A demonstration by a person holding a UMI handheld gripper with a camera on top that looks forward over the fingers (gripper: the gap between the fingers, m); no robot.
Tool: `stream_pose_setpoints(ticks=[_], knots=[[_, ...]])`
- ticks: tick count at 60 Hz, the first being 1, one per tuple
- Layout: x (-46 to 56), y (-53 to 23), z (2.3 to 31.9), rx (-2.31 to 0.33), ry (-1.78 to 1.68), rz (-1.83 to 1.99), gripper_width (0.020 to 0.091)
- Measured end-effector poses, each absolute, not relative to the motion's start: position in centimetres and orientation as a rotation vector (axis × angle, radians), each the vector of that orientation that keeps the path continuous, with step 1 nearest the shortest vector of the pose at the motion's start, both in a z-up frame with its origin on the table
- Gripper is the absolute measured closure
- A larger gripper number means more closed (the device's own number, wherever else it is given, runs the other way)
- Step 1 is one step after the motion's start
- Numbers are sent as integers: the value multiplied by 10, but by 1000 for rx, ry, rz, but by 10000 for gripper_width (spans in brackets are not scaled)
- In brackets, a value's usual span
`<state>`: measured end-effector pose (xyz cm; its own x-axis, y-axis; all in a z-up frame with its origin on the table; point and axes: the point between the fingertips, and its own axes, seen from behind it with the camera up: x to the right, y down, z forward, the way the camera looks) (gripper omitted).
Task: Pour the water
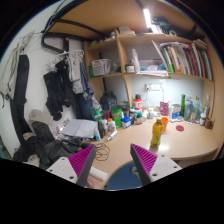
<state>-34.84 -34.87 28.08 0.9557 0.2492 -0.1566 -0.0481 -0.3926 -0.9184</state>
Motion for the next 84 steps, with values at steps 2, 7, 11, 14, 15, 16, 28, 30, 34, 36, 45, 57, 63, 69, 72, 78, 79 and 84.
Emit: stream_pose_setpoints(ticks=[2,7,11,14,15,16,28,30,34,36,45,57,63,69,72,78,79,84], knots=[[-346,-348,280,-1949,-139,313,337],[-347,-347,279,-1944,-113,303,337],[-346,-346,281,-1933,-87,296,335],[-344,-345,282,-1923,-69,286,333],[-343,-344,282,-1920,-67,283,333],[-342,-344,281,-1917,-65,280,334],[-305,-323,258,-1891,-64,186,340],[-290,-314,253,-1874,-59,147,340],[-257,-293,238,-1858,-52,71,340],[-242,-279,228,-1852,-36,48,341],[-191,-201,175,-1837,14,15,338],[-166,-92,95,-1879,-24,10,341],[-161,-52,67,-1895,-34,20,343],[-164,-18,55,-1875,-63,39,349],[-169,-5,49,-1875,-92,50,489],[-168,9,48,-1852,-147,-3,677],[-170,9,49,-1850,-158,-6,691],[-175,13,47,-1871,-181,7,794]])
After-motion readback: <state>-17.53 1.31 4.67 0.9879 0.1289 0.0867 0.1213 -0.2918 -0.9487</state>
